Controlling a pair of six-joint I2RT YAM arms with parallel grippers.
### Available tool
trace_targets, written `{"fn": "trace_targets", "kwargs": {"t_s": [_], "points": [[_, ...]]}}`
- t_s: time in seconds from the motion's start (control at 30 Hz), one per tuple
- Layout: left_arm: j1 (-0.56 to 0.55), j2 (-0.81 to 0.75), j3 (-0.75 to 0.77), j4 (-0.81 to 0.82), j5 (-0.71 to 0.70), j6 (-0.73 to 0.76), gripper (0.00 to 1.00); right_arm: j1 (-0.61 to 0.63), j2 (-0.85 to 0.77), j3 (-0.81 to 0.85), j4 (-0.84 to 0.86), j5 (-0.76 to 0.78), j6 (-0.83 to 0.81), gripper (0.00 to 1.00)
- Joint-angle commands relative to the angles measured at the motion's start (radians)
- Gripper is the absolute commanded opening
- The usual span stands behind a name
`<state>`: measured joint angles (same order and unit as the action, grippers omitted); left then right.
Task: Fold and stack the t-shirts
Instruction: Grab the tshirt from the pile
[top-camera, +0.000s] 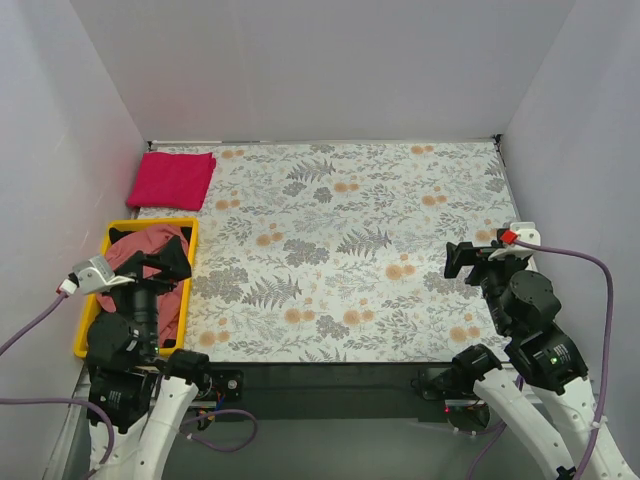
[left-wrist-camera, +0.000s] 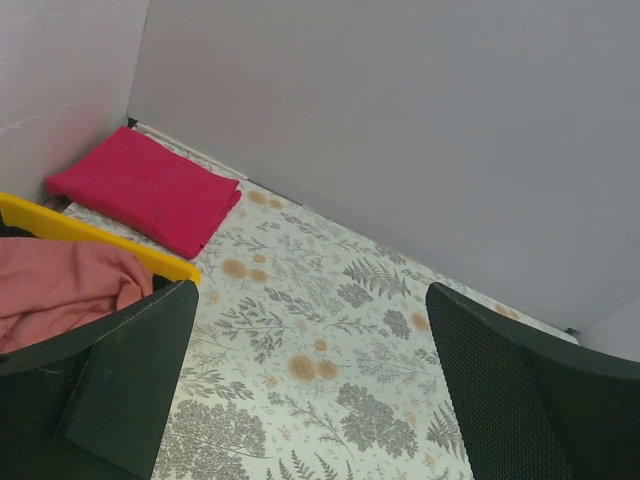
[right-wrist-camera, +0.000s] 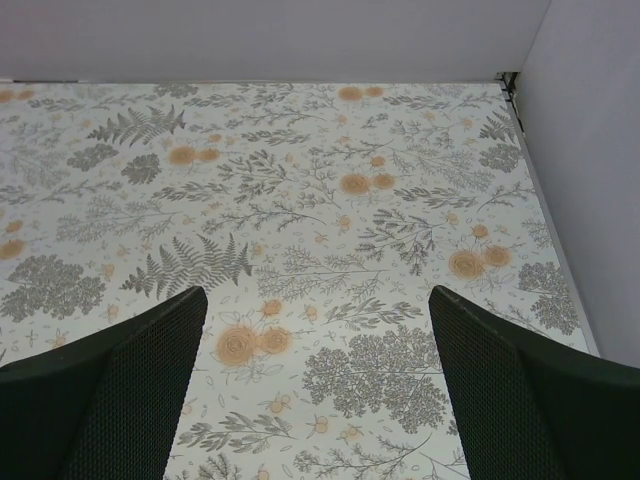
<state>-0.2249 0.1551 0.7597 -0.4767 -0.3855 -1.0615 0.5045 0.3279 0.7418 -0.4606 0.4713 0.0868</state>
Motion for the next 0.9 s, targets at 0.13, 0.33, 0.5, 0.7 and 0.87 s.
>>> {"fn": "trace_targets", "kwargs": {"t_s": [0.13,0.33,0.5,0.7,0.87], "points": [[-0.002,0.106,-0.020,-0.023,-0.110,-0.026,0.97,-0.001,0.023,-0.018,0.083,-0.042,0.013,0.98],[-0.002,0.326,-0.057,-0.013,-0.136,-0.181,0.97,-0.001,0.121,-0.035,0.083,-0.209,0.005,0.98],[0.002,0.660,-0.018,0.000,-0.121,-0.227,0.98,-0.001,0.137,-0.099,0.109,-0.286,0.004,0.98],[0.260,0.955,0.084,0.052,-0.041,-0.190,0.97,0.000,0.143,-0.147,0.132,-0.362,0.005,0.98],[0.436,1.086,0.139,0.112,-0.006,-0.156,0.95,0.000,0.106,-0.171,0.135,-0.355,-0.001,0.98]]}}
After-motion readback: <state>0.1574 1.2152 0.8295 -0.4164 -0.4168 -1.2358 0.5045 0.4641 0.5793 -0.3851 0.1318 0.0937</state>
